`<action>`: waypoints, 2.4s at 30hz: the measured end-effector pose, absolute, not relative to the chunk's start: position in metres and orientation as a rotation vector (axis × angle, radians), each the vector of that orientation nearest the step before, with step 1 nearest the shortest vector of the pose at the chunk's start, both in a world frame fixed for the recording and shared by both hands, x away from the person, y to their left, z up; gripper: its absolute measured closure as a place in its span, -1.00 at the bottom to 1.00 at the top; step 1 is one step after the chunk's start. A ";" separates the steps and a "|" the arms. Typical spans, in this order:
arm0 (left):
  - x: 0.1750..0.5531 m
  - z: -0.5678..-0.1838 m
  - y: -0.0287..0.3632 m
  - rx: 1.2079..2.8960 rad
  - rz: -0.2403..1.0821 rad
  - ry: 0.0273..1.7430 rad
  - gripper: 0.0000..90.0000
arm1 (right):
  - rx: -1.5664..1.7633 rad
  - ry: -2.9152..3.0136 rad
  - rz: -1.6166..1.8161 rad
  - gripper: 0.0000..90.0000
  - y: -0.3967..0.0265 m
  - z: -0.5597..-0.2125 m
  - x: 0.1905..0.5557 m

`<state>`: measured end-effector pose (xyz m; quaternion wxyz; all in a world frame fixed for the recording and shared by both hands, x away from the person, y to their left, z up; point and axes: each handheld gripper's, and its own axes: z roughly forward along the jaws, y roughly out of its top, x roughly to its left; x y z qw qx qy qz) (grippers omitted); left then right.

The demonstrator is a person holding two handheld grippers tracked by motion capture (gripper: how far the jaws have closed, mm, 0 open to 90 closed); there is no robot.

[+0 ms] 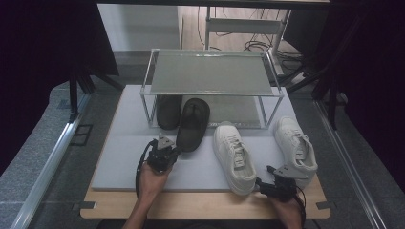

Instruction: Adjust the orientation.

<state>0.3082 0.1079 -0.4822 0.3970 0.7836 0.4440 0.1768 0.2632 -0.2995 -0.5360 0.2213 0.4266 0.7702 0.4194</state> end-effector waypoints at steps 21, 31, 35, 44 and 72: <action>0.334 -0.497 0.082 2.032 0.441 1.097 0.99 | 1.181 2.128 1.159 -0.39 -0.299 -0.536 0.263; 0.359 -0.499 0.072 2.026 0.447 1.113 0.99 | 1.180 2.126 1.162 -0.39 -0.299 -0.536 0.263; 0.372 -0.498 0.070 2.023 0.463 1.121 0.99 | 1.178 2.126 1.162 -0.39 -0.299 -0.536 0.263; 0.394 -0.500 0.069 2.010 0.475 1.153 0.99 | 1.181 2.125 1.164 -0.39 -0.299 -0.536 0.263; 0.427 -0.505 0.068 1.983 0.492 1.208 0.99 | 1.182 2.126 1.165 -0.39 -0.299 -0.536 0.263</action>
